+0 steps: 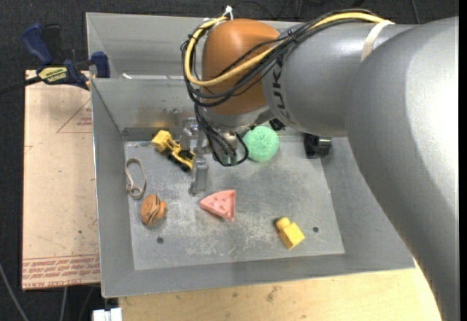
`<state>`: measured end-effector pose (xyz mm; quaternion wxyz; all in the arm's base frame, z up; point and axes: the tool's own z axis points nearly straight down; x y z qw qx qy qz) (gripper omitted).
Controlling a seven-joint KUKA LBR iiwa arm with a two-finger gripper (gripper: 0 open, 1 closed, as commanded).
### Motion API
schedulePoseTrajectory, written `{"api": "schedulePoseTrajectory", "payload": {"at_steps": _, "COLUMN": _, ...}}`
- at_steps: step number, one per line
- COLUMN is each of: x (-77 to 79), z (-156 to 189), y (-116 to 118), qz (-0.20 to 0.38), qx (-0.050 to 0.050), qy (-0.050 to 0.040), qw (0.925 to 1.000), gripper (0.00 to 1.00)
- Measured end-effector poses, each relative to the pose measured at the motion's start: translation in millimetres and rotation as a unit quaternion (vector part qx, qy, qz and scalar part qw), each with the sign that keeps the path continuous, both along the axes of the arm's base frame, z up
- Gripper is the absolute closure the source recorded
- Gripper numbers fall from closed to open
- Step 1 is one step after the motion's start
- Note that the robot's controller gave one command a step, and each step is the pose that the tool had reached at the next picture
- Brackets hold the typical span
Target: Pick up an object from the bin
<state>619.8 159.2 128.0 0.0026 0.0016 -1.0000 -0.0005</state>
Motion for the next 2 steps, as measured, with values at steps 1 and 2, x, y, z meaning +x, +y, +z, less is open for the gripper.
{"api": "schedulePoseTrajectory", "payload": {"at_steps": 1, "x": 1.5, "z": 5, "y": -1, "qz": -0.001, "qx": 0.000, "qy": -0.0031, "qw": 1.0000, "gripper": 0.00}}
{"api": "schedulePoseTrajectory", "payload": {"at_steps": 2, "x": 22.9, "z": -39, "y": 11, "qz": 0.011, "qx": 0.001, "qy": -0.0081, "qw": 0.9999, "gripper": 0.00}}
